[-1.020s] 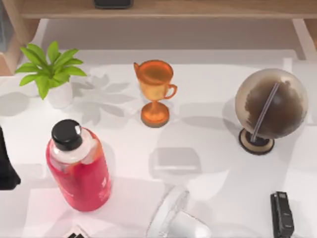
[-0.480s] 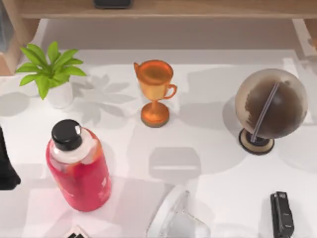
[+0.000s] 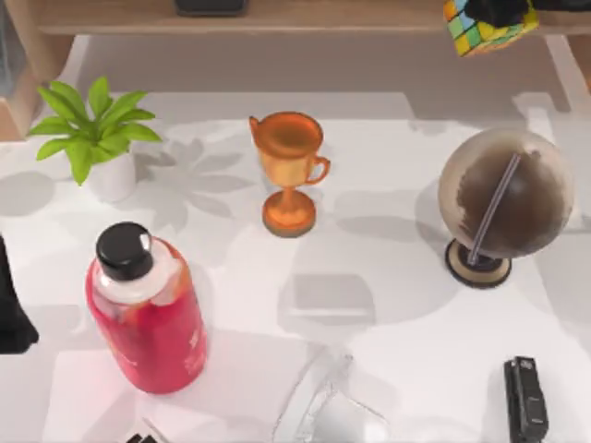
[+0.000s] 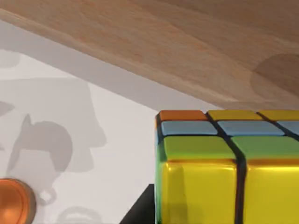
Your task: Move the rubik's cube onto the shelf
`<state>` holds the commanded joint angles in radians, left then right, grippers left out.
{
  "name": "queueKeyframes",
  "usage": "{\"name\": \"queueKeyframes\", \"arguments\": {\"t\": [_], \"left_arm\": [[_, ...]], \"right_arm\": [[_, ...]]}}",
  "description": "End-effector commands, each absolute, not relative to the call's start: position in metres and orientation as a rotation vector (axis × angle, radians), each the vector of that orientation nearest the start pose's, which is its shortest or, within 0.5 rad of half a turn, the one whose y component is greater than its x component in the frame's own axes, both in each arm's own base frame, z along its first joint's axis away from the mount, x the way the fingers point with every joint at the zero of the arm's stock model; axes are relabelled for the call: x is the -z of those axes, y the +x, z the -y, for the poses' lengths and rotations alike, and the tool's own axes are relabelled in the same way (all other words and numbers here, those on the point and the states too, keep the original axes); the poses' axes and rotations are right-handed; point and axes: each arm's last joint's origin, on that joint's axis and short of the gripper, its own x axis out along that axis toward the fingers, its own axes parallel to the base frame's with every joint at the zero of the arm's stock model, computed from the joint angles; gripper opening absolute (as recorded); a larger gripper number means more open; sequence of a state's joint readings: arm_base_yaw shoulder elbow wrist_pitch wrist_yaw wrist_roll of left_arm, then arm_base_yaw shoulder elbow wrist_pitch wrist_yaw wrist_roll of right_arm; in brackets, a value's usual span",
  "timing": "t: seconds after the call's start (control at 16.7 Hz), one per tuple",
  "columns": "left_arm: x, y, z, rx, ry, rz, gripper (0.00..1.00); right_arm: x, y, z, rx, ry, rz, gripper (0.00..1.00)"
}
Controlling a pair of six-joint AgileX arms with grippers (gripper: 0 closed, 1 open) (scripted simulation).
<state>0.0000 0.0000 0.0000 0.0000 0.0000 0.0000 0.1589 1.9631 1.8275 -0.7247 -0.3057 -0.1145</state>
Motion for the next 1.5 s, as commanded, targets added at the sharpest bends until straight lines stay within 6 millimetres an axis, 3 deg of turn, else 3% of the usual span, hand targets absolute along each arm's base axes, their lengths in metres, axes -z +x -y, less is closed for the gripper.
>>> {"name": "queueKeyframes", "arguments": {"t": [0.18,0.42,0.66,0.96,1.5], "left_arm": [[-0.160,0.106,0.001,0.000,0.000,0.000,1.00],[-0.160,0.106,0.001,0.000,0.000,0.000,1.00],[-0.160,0.106,0.001,0.000,0.000,0.000,1.00],[-0.160,0.106,0.001,0.000,0.000,0.000,1.00],[-0.160,0.106,0.001,0.000,0.000,0.000,1.00]], "right_arm": [[-0.297,0.432,-0.146,-0.616,-0.050,-0.620,0.00],[-0.281,0.426,-0.217,-0.715,-0.034,-0.359,0.00],[-0.257,0.419,-0.262,-0.688,-0.008,-0.121,0.00],[-0.218,0.412,-0.279,-0.499,0.021,0.088,0.00],[-0.157,0.383,-0.272,-0.086,0.016,0.202,0.00]]}}
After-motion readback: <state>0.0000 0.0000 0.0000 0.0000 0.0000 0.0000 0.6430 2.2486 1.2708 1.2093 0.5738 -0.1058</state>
